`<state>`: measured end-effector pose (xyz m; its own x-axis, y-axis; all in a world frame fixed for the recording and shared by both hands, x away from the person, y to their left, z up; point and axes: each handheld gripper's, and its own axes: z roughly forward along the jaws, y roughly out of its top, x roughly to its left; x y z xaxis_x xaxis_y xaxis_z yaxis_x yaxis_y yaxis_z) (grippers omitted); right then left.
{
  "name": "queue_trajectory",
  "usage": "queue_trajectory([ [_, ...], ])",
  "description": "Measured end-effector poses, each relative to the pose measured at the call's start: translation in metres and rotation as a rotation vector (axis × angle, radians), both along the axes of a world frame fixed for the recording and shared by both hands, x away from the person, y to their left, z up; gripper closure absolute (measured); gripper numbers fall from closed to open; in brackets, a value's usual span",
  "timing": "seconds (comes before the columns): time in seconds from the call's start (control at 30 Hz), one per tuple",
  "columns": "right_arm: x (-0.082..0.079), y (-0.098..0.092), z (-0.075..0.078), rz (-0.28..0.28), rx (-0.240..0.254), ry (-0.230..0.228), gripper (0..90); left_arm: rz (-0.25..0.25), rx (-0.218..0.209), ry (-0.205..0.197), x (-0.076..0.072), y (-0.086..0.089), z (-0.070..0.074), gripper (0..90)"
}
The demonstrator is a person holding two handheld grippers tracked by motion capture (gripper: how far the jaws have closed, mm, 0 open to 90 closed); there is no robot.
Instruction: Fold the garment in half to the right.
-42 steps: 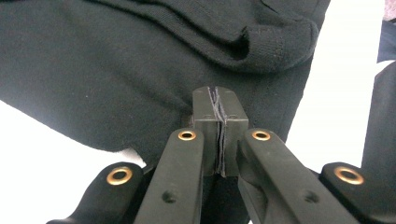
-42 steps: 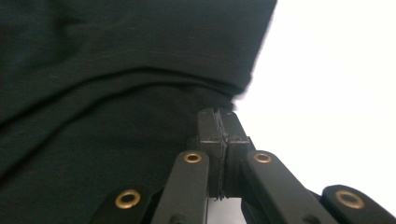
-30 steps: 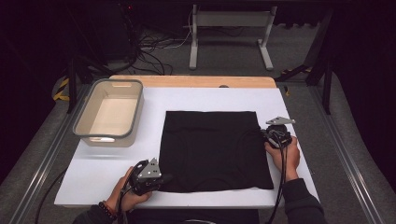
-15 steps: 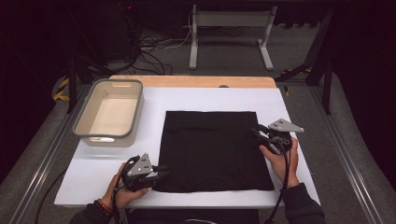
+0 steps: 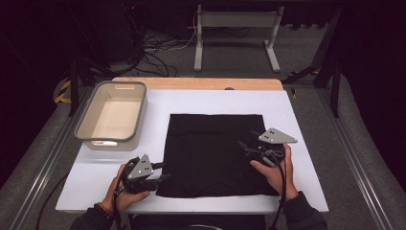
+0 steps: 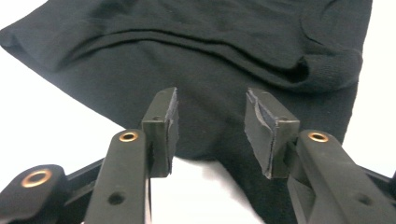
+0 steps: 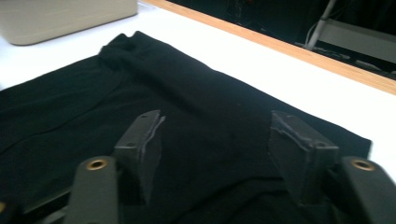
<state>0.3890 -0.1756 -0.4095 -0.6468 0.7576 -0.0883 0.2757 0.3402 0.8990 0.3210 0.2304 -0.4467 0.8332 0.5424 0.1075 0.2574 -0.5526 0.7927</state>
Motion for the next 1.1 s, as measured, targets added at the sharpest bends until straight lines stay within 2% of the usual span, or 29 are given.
queue_trajectory([
  [0.2, -0.009, 0.016, 0.001, 0.047, -0.005, 0.006, 26.4, 0.02, 0.007, -0.018, 0.002, 0.004, 0.0, 44.3],
  [0.3, -0.013, 0.022, 0.003, 0.075, -0.003, 0.007, 26.3, 0.036, 0.016, -0.027, 0.003, 0.005, 0.0, 34.5],
  [0.33, -0.016, 0.026, 0.003, 0.094, 0.001, 0.011, 26.3, 0.048, 0.019, -0.028, 0.003, 0.006, 0.0, 34.5],
  [0.43, -0.027, 0.041, 0.005, 0.161, 0.015, 0.034, 26.5, 0.077, 0.01, -0.021, 0.006, 0.01, -0.001, 24.5],
  [0.53, -0.039, 0.061, 0.003, 0.232, -0.01, 0.06, 27.8, 0.111, -0.016, -0.012, 0.009, 0.015, -0.001, 17.9],
  [0.6, -0.045, 0.072, 0.002, 0.266, -0.029, 0.064, 27.8, 0.11, -0.023, -0.013, 0.01, 0.016, -0.001, 16.1],
  [0.77, -0.059, 0.099, -0.004, 0.348, -0.064, 0.094, 30.0, 0.115, -0.012, -0.016, 0.009, 0.015, -0.002, 14.5],
  [0.97, -0.074, 0.13, -0.022, 0.453, -0.152, 0.136, 32.1, 0.121, -0.012, -0.013, 0.01, 0.014, -0.003, 14.4],
  [1.03, -0.077, 0.138, -0.029, 0.479, -0.183, 0.151, 32.1, 0.119, -0.01, -0.011, 0.009, 0.013, -0.004, 14.4],
  [1.07, -0.077, 0.138, -0.029, 0.479, -0.183, 0.151, 32.1, 0.119, -0.01, -0.011, 0.009, 0.013, -0.004, 14.4],
  [1.1, -0.079, 0.146, -0.037, 0.5, -0.213, 0.159, 31.8, 0.117, -0.01, -0.014, 0.009, 0.013, -0.004, 14.4],
])
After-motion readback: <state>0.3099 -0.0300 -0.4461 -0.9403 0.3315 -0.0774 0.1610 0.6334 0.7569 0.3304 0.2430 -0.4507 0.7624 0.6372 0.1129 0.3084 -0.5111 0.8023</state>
